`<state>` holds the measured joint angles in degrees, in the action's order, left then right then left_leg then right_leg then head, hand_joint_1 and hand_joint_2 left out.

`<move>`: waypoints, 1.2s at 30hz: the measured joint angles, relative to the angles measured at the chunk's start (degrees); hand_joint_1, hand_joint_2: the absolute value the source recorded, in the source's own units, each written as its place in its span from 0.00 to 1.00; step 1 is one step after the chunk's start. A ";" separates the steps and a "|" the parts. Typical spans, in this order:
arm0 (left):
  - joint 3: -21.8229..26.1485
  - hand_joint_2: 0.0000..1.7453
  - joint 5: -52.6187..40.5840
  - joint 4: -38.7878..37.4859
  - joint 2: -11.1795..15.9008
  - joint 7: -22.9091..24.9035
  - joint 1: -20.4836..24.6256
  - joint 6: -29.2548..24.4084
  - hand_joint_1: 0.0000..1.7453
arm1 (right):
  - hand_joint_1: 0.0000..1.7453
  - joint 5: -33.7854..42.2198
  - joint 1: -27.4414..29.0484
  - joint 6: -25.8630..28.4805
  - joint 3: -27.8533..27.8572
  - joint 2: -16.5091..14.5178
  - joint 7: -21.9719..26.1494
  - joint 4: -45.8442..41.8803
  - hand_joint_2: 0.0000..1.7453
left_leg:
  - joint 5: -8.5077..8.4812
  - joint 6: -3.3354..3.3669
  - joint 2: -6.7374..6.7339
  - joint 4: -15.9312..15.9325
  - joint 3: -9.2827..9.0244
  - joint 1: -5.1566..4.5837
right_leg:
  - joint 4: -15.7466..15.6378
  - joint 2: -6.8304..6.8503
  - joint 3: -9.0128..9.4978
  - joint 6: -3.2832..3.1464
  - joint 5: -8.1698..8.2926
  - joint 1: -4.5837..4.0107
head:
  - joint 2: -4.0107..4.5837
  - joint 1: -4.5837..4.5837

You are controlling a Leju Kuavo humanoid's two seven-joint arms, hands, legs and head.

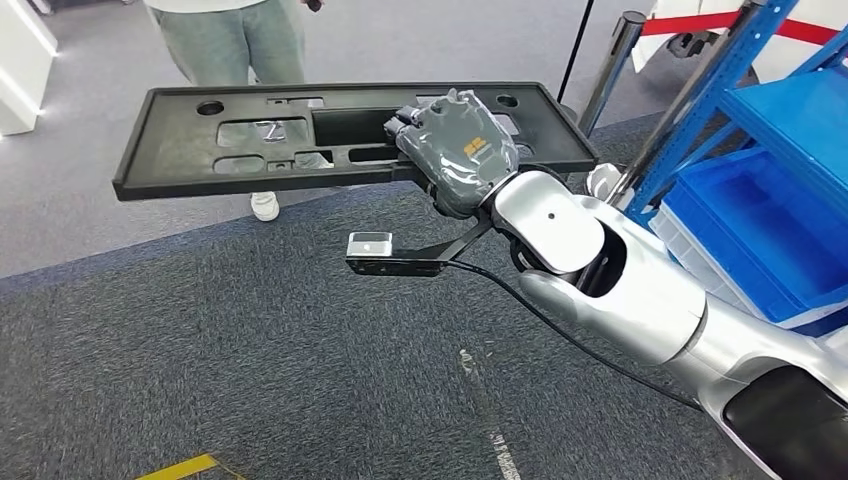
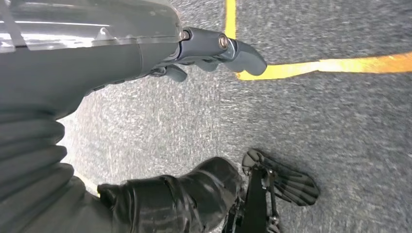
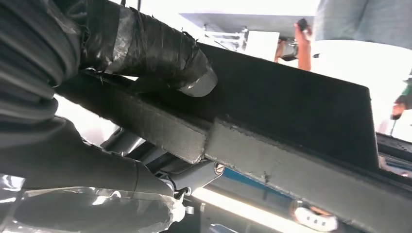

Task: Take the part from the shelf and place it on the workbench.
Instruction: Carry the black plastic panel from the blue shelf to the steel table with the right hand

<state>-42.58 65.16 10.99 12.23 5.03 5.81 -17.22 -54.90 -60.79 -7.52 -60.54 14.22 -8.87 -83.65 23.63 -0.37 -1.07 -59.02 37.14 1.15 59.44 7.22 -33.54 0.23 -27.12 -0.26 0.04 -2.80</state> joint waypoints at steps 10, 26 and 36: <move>-0.01 1.00 0.03 0.00 -0.01 0.12 0.15 -0.08 0.00 | 1.00 0.00 0.64 -0.45 0.00 0.19 -0.04 0.01 1.00 | -1.00 1.05 7.47 -0.07 0.89 0.33 | 4.57 -10.41 -2.17 0.01 -0.32 1.14 | 0.00 0.20; -0.02 1.00 -0.08 -0.02 0.09 0.13 0.20 0.97 0.00 | 1.00 -0.34 -2.88 -1.26 0.00 -0.82 -0.07 2.59 1.00 | -0.74 -0.44 -2.24 -1.65 1.77 -0.85 | -0.43 -1.20 -0.15 -1.54 0.54 -0.39 | 0.00 -0.32; -0.02 1.00 -0.21 -0.02 0.46 -0.01 0.08 1.20 0.00 | 1.00 -0.13 -5.98 -1.54 0.00 -0.72 -0.35 7.40 1.00 | -1.75 2.09 2.91 1.70 0.54 -0.73 | 16.05 -7.42 -8.41 0.08 -6.52 0.16 | 0.00 -0.04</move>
<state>-42.60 64.95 10.97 12.70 5.03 5.89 -16.03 -55.04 -66.77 -9.06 -60.54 13.50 -9.23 -76.25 21.88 1.72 1.85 -57.31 37.68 0.42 75.49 -0.21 -41.95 0.30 -33.64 -0.10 0.04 -2.84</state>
